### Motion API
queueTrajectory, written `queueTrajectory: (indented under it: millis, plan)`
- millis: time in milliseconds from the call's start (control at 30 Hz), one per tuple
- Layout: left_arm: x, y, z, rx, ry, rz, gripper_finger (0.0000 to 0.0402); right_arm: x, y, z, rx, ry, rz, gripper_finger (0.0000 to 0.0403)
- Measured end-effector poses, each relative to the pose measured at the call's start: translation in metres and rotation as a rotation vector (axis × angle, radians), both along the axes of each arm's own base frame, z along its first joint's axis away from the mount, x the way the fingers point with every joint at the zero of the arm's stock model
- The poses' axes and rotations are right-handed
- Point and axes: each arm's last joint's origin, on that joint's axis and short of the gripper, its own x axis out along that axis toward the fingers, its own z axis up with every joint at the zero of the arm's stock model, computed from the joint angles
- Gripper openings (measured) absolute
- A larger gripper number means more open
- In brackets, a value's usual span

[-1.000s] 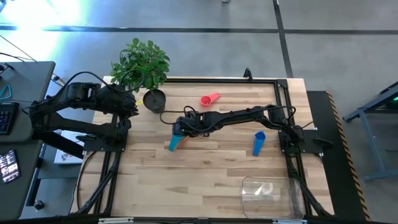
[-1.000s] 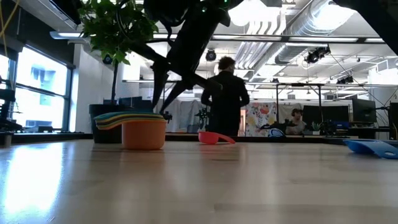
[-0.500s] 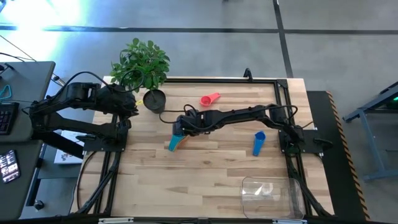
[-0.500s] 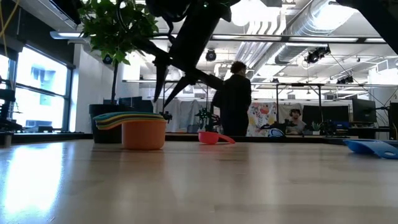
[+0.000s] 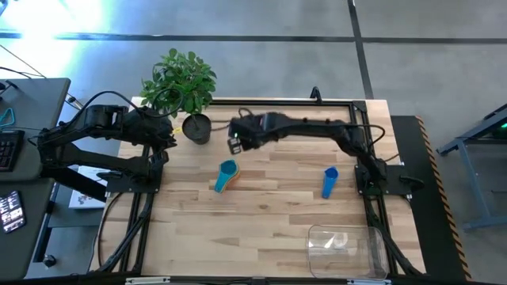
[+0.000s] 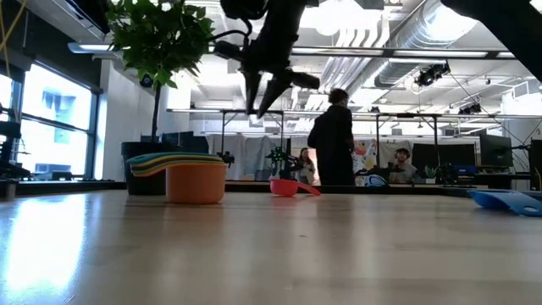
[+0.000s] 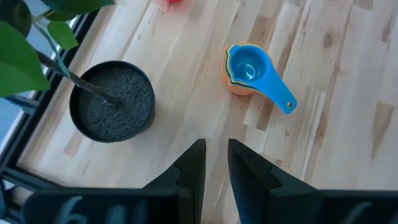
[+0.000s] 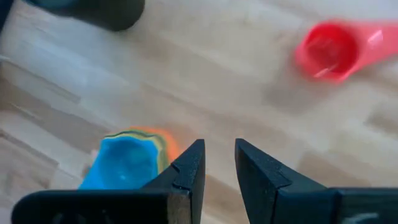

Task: Nest measuring cups in basket
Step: Stack the pink measuring cup on the light blue measuring cup

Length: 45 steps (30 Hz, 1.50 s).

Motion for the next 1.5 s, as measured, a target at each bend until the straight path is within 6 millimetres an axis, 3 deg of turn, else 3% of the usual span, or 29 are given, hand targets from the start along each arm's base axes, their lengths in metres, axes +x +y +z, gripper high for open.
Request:
queueTrajectory:
  millis: [167,300,500,867,1167,1500]
  plan:
    - [0.000,0.000,0.000,-0.041,-0.017,0.067,0.0058,-0.015,-0.032,0.022,-0.059,0.094,0.105,0.0080]
    - [0.000,0.000,0.000,-0.069,-0.030,0.117,0.0058,-0.029,-0.056,0.027,-0.089,0.195,0.213,0.0080]
    - [0.000,0.000,0.000,-0.101,-0.045,0.174,0.0058,-0.042,-0.090,0.013,-0.064,0.282,0.367,0.0080]
    - [0.000,0.001,0.000,-0.152,-0.075,0.298,0.0058,-0.054,-0.142,-0.014,-0.079,0.241,0.669,0.0080]
    - [0.000,0.001,0.000,-0.242,-0.116,0.445,0.0058,-0.045,-0.156,-0.010,-0.304,0.176,0.950,0.0081]
    - [0.000,0.001,0.000,-0.296,-0.139,0.532,0.0058,-0.040,-0.157,-0.018,-0.373,0.184,1.175,0.0123]
